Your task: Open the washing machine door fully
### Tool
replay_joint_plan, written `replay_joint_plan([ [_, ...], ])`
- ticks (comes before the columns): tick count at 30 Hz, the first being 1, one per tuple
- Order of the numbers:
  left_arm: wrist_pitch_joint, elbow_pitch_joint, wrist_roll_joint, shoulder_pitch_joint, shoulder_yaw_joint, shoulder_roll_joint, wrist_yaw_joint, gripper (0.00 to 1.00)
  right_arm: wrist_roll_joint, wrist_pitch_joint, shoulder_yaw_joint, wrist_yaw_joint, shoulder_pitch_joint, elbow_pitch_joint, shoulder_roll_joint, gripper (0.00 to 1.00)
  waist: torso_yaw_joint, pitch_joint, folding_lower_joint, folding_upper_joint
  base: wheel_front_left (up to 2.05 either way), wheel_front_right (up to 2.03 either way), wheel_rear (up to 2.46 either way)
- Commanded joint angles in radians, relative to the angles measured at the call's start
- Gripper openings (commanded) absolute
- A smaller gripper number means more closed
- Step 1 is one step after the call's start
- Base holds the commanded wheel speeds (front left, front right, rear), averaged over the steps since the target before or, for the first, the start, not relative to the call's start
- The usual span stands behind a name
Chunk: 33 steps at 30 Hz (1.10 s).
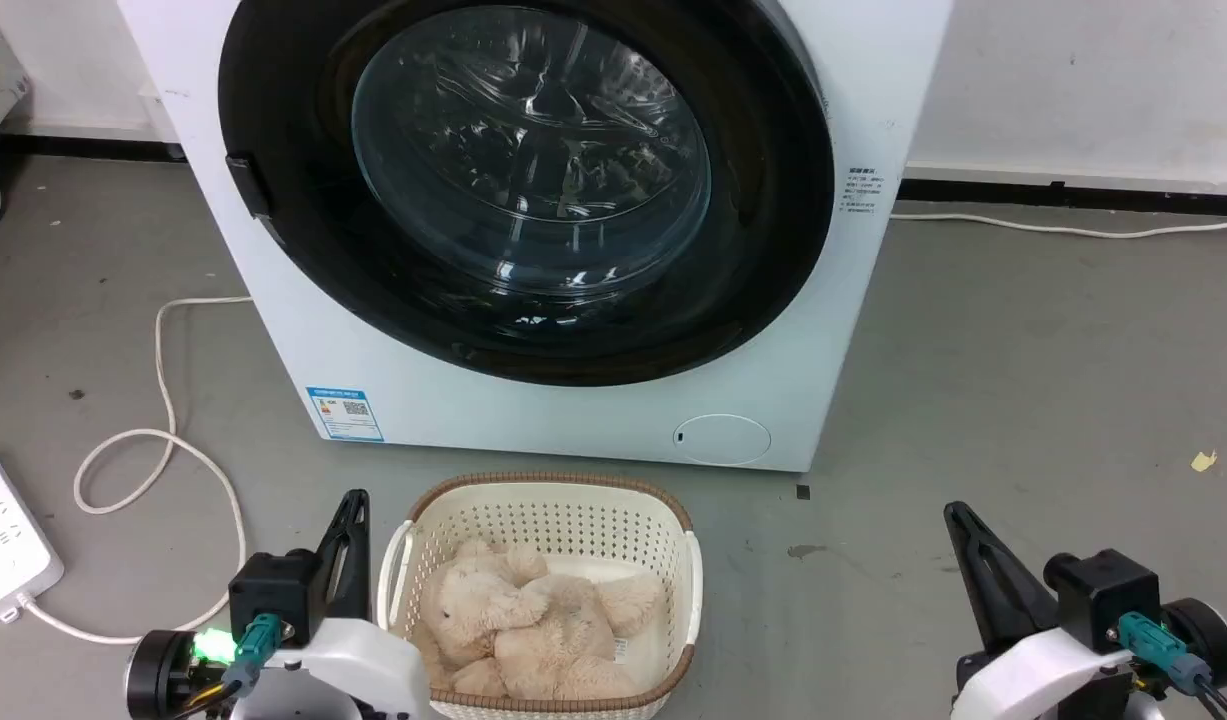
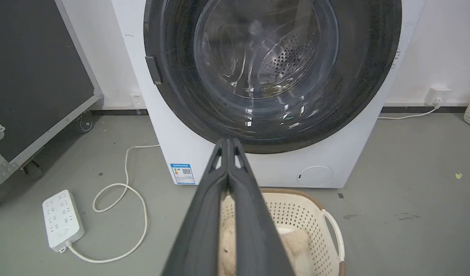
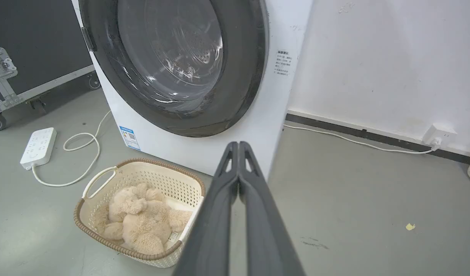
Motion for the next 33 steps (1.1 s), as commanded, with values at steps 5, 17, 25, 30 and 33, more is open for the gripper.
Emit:
replay_joint_plan([
  [5, 0.0, -0.004, 0.003, 0.011, 0.0, 0.0, 0.003, 0.0, -0.008, 0.001, 0.0, -0.001, -0.014, 0.002, 0.005, 0.0, 0.0, 0.0, 0.0, 0.0, 0.0, 0.0, 0.0],
  [17, 0.0, -0.004, 0.003, 0.011, 0.0, 0.0, 0.003, 0.0, -0.008, 0.001, 0.0, -0.001, -0.014, 0.002, 0.005, 0.0, 0.0, 0.0, 0.0, 0.0, 0.0, 0.0, 0.0],
  [25, 0.0, -0.004, 0.003, 0.011, 0.0, 0.0, 0.003, 0.0, -0.008, 0.001, 0.0, -0.001, -0.014, 0.002, 0.005, 0.0, 0.0, 0.0, 0.0, 0.0, 0.0, 0.0, 0.0],
  [30, 0.0, -0.004, 0.003, 0.011, 0.0, 0.0, 0.003, 0.0, -0.008, 0.001, 0.0, -0.001, -0.014, 0.002, 0.005, 0.0, 0.0, 0.0, 0.0, 0.0, 0.0, 0.0, 0.0],
  [33, 0.0, -0.004, 0.003, 0.011, 0.0, 0.0, 0.003, 0.0, -0.008, 0.001, 0.0, -0.001, -0.014, 0.002, 0.005, 0.0, 0.0, 0.0, 0.0, 0.0, 0.0, 0.0, 0.0],
])
